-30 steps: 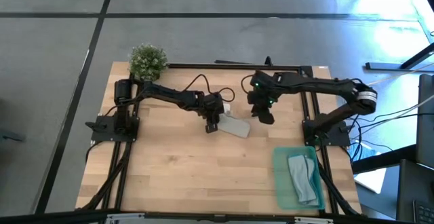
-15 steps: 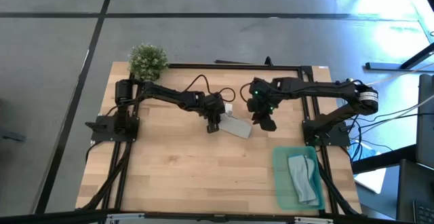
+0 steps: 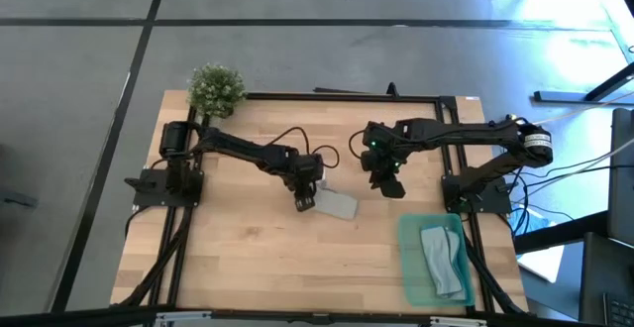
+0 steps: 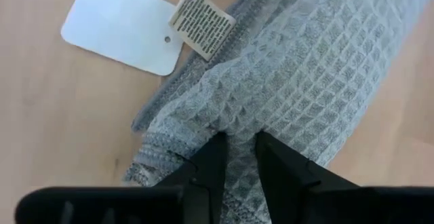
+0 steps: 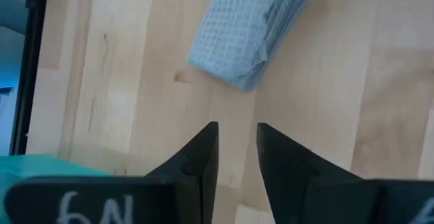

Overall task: Roll microfiber towels into tight, uniform cylinder then place into a basket
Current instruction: Put the rolled gray towel into the green bin

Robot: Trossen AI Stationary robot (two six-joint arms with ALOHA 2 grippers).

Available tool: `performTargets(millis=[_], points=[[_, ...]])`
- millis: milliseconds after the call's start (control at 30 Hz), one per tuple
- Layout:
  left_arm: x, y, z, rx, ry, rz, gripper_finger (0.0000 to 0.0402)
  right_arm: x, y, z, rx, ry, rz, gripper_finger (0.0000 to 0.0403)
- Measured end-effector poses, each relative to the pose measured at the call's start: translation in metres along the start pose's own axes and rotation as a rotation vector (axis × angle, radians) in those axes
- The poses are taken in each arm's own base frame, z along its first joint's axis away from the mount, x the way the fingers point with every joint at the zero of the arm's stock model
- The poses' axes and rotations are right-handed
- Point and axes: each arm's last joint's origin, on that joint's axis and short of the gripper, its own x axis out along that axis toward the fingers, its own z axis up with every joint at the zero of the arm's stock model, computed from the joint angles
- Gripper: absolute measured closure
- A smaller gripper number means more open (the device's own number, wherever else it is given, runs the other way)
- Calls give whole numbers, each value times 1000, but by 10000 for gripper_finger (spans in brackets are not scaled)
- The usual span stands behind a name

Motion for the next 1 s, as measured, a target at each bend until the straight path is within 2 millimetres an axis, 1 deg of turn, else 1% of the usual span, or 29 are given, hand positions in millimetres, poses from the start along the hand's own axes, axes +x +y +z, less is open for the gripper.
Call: performTargets(millis=[167,267,400,533,767,867,1000], points=[[-3,-6,-3,-17,7,-5,320,2,4,5,-35,-34,-1,301],[-5,-7,-3,-34,2,-3,320,4,6,8,-59,-53,-7,292],[-5,-6,-3,-57,2,-3,320,6,12,12,-89,-73,-3,261],[-5,-6,-4,-56,3,-3,320,9,17,14,-115,-80,5,220],[-5,-6,-3,-55,0,-3,320,30,24,23,-198,-84,18,145],[-5,-7,-3,-51,-4,-4,320,37,25,26,-209,-90,19,127],[-5,-7,-1,-48,-24,-11,320,42,23,29,-146,-99,20,122]])
